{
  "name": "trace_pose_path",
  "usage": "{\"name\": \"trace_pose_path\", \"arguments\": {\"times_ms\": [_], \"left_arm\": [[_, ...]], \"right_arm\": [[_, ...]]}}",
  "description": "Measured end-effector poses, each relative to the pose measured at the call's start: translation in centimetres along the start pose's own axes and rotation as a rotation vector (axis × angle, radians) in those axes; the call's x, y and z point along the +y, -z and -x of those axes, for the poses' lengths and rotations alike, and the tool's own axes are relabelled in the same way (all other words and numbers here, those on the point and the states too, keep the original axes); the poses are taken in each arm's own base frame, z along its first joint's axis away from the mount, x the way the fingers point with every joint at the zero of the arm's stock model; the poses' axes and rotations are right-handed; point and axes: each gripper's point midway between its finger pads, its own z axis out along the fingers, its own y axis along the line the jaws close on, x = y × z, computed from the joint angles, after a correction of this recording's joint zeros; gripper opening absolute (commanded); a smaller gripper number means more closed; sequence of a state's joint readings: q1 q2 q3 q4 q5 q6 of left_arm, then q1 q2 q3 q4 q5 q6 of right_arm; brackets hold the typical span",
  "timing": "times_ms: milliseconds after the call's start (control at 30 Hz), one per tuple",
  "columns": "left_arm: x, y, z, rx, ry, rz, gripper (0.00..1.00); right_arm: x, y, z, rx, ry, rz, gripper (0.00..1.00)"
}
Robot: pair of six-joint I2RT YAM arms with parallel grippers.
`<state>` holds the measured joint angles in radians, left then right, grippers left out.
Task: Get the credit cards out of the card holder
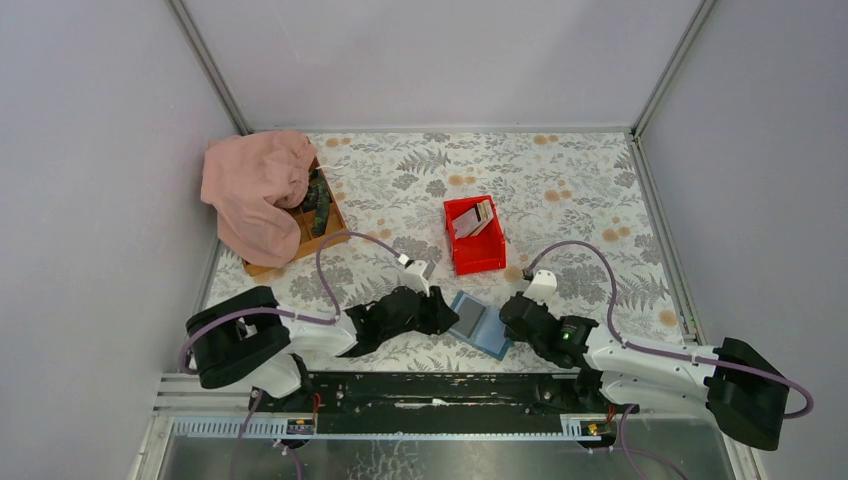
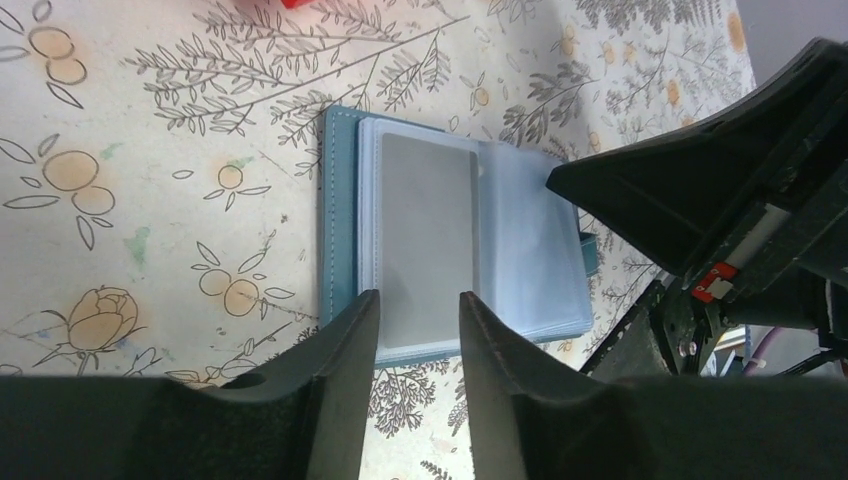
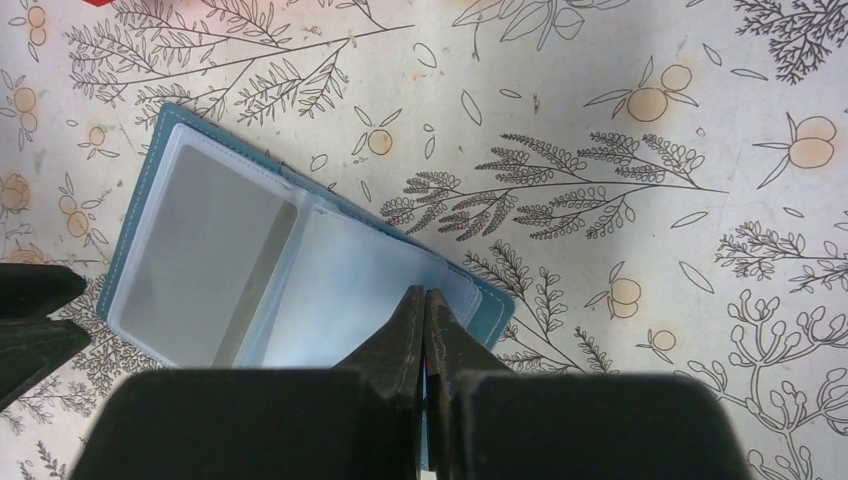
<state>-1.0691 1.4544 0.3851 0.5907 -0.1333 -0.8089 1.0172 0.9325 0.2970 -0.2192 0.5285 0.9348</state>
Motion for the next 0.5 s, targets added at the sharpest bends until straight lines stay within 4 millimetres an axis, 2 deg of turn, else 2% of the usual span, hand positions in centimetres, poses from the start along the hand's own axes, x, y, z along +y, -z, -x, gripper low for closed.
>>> {"name": "trace_pose_path", "arguments": {"times_ms": [67,167,267,333,367,500], "left_arm": [[0.3,-0.4,-0.6,0.029,0.000,0.005,0.51],[0.5,-0.9,-0.9,0.055,0.000,0.004,0.49],[0.7,-1.6,-1.2,0.080,-0.001,0.007,0.30],[1.0,-2.0,-1.3,0.091,0.001,0.013,0.10],[1.2,-2.2,-1.5,0.098,-0.001,0.018,0.03],[1.2,-2.9,-1.6,0.100,0.014,0.015,0.00]], "right_arm": [[0.1,0.0,0.0,0.005,0.016,0.000,0.00],[0.3,0.1,-0.1,0.018,0.026,0.010,0.00],[0.8,0.3,-0.4,0.038,0.030,0.045,0.00],[1.8,0.7,-0.3,0.047,0.020,0.092,0.00],[2.4,0.8,-0.2,0.048,0.010,0.123,0.00],[4.9,1.6,0.5,0.035,-0.021,0.230,0.00]]}}
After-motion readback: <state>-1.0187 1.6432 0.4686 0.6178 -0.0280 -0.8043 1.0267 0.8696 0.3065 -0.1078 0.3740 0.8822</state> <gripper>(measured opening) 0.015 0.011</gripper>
